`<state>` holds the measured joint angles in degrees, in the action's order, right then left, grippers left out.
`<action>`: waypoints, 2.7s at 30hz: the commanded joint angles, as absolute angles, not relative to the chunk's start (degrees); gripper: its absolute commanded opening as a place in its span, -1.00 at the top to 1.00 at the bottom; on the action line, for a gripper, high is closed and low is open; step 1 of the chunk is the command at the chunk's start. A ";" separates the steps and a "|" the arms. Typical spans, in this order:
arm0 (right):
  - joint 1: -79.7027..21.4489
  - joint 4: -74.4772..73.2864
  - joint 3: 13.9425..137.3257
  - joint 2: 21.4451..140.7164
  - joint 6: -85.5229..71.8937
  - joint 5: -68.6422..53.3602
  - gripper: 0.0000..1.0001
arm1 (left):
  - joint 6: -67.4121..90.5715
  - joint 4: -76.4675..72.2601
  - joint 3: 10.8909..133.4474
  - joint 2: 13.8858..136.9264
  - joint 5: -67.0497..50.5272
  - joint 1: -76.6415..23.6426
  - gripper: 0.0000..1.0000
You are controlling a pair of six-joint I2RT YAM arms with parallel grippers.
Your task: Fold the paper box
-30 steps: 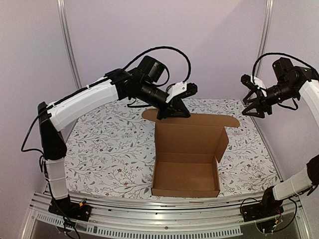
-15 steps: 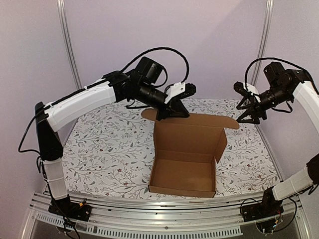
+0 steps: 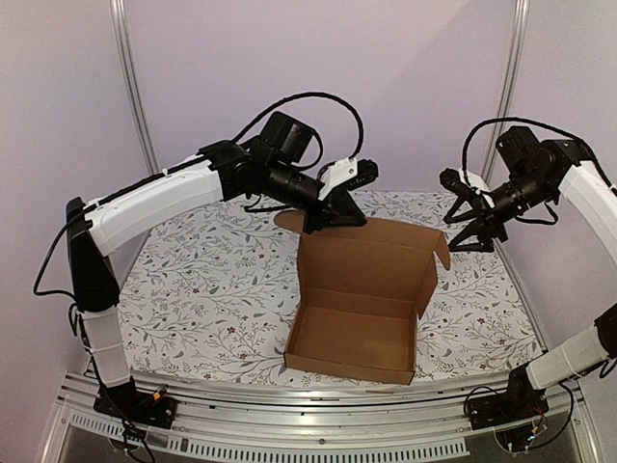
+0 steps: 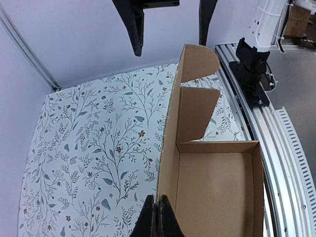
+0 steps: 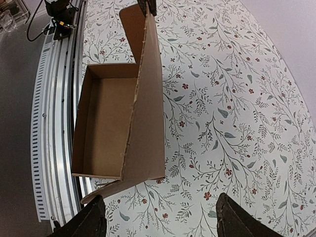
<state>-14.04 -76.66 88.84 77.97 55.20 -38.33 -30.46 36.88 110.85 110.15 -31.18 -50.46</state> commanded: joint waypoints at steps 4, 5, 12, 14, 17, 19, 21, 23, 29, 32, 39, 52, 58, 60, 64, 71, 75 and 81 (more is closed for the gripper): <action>-14.85 -85.02 87.61 77.73 52.41 -46.07 -0.47 | -28.57 34.63 109.73 109.78 -33.03 -49.57 1.00; -14.92 -83.94 87.36 77.85 51.73 -46.81 -0.45 | -28.58 34.71 109.61 109.78 -33.51 -49.57 1.00; -15.45 -77.41 86.09 79.68 48.10 -49.74 -0.23 | -29.17 34.96 108.56 109.16 -35.32 -49.57 1.00; -15.49 -75.10 85.40 79.67 46.82 -50.25 -0.18 | -29.55 35.42 108.55 109.07 -35.56 -49.57 1.00; -15.49 -74.46 85.50 79.20 46.44 -50.16 -0.17 | -29.83 35.90 108.54 109.15 -35.49 -49.53 1.00; -15.50 -76.27 87.33 79.19 47.09 -48.85 -0.26 | -30.04 36.51 108.75 109.19 -35.34 -49.48 1.00; -15.34 -78.74 89.66 78.79 48.10 -46.75 -0.30 | -30.50 37.23 108.89 109.23 -35.49 -49.40 1.00; -14.23 -80.15 91.80 77.94 48.87 -44.81 -0.32 | -30.59 37.41 108.86 109.08 -35.55 -49.39 1.00; -7.11 -82.22 99.15 78.17 48.89 -42.03 -0.31 | -30.67 37.67 108.89 109.03 -36.12 -49.39 1.00; -6.10 -80.65 99.06 79.33 47.42 -36.90 -0.28 | -30.67 37.62 108.98 108.98 -36.05 -49.39 1.00; -6.43 -83.12 95.04 79.56 51.36 -32.96 -0.29 | -29.45 35.96 108.55 108.64 -34.18 -49.32 1.00; -11.94 -87.70 93.14 78.91 57.18 -40.54 -0.42 | -27.15 34.44 108.39 109.22 -31.81 -49.04 1.00; -13.58 -89.07 93.13 80.65 58.09 -43.57 -0.43 | -26.67 34.39 108.81 109.42 -32.07 -49.04 1.00; -13.82 -88.28 92.72 80.92 57.56 -44.67 -0.42 | -26.48 34.31 108.94 109.42 -32.44 -49.04 1.00; -14.06 -85.04 91.46 80.97 54.74 -46.88 -0.36 | -26.37 34.33 108.89 109.33 -34.03 -49.12 1.00; -14.42 -78.35 88.61 80.77 50.06 -48.70 -0.20 | -27.78 36.02 108.62 109.63 -37.07 -49.13 1.00; -14.50 -74.58 86.11 80.77 48.59 -49.75 -0.13 | -28.63 37.10 108.79 109.92 -38.96 -49.13 1.00; -14.51 -70.10 83.90 79.67 48.05 -52.76 -0.02 | -29.09 38.79 109.43 110.36 -40.55 -49.05 1.00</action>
